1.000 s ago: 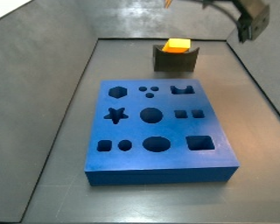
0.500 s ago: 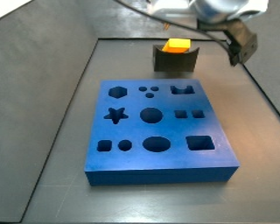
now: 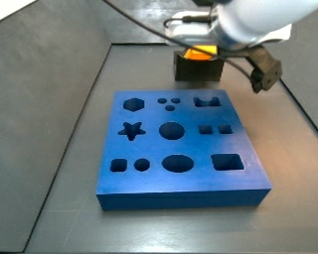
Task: Pick up the double-square object. Move up. Place the double-square object on the fixture. Regrasp the double-square object. Move to above the board. Insert the double-square object.
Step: Regrasp the double-square object, then move to above the board.
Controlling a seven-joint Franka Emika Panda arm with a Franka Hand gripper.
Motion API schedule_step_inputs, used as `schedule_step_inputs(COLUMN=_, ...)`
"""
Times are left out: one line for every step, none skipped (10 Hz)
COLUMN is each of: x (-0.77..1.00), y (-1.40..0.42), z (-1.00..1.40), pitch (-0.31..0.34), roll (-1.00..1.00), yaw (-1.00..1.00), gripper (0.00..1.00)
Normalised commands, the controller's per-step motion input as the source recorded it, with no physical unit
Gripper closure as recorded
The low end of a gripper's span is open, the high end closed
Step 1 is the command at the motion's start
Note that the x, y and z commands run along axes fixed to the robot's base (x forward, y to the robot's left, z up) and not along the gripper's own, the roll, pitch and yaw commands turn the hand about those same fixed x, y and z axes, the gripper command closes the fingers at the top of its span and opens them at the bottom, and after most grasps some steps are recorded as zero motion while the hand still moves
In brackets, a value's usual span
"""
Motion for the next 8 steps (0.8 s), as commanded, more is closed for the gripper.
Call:
schedule_step_inputs(x=0.00, y=0.00, z=0.00, pitch=0.000, roll=0.00, yaw=0.00, gripper=1.00)
schedule_step_inputs(x=0.09, y=-0.06, z=1.00, pitch=-0.083, roll=0.22, yaw=-0.06, gripper=1.00)
schedule_step_inputs(x=0.09, y=-0.07, z=1.00, pitch=-0.075, roll=0.21, yaw=-0.08, gripper=1.00)
schedule_step_inputs(x=0.09, y=-0.06, z=1.00, pitch=-0.060, roll=0.19, yaw=-0.09, gripper=1.00)
schedule_step_inputs(x=0.08, y=-0.06, z=1.00, pitch=-0.019, roll=0.14, yaw=-0.10, gripper=1.00)
schedule_step_inputs(x=0.08, y=-0.06, z=1.00, pitch=0.007, roll=0.11, yaw=-0.11, gripper=1.00)
schedule_step_inputs(x=0.07, y=-0.06, z=1.00, pitch=0.029, roll=0.09, yaw=-0.10, gripper=1.00)
schedule_step_inputs(x=0.07, y=-0.05, z=1.00, pitch=0.050, roll=0.08, yaw=-0.09, gripper=1.00)
